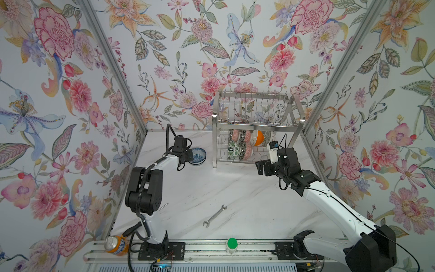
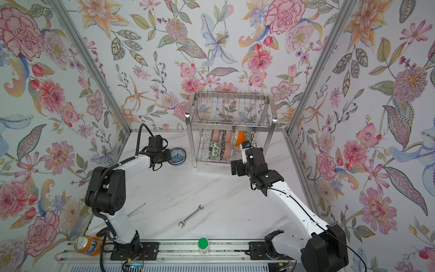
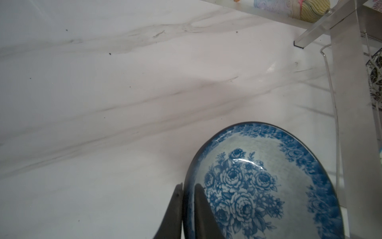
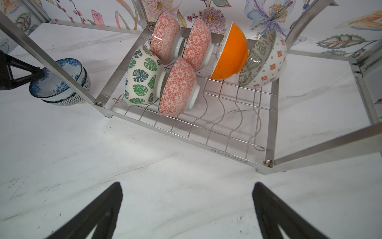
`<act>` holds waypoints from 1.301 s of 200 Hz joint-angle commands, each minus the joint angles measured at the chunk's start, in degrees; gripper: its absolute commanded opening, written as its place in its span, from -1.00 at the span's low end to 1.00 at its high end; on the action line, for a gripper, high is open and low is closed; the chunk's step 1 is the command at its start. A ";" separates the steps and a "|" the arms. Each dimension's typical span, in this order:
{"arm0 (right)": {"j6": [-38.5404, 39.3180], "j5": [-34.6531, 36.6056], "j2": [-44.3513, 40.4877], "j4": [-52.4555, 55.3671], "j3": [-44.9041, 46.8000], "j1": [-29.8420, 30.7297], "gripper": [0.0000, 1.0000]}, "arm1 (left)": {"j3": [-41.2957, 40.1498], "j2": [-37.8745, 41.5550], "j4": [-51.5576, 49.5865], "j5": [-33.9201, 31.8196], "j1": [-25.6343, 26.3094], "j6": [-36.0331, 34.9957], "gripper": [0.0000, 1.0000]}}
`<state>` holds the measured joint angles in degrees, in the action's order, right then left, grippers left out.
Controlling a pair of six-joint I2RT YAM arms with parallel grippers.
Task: Load bowls into a dish rack
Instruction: Move the stack of bowls to the top-left of the table.
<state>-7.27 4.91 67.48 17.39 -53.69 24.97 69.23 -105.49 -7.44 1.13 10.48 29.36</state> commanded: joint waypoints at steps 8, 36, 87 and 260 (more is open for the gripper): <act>0.50 -0.47 -0.13 0.98 -1.63 -0.50 0.99 | 1.96 -1.05 -1.48 -0.78 -0.37 -1.01 -0.85; 0.54 -0.47 -0.03 0.92 -1.51 -0.62 0.99 | 2.27 -0.98 -2.05 -1.17 -0.42 -1.21 -1.00; 0.43 -0.90 0.03 0.52 -1.39 -0.67 0.99 | 2.74 0.57 -4.33 -2.87 -0.44 -2.18 -1.00; 0.06 -1.61 0.68 -0.55 -0.93 -0.71 0.99 | 4.81 1.89 -12.26 -5.84 -0.28 -6.82 -0.15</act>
<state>-7.27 3.79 67.77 17.32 -53.69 24.60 73.71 -104.77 -17.19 -3.88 10.44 23.35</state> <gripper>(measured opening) 0.994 0.419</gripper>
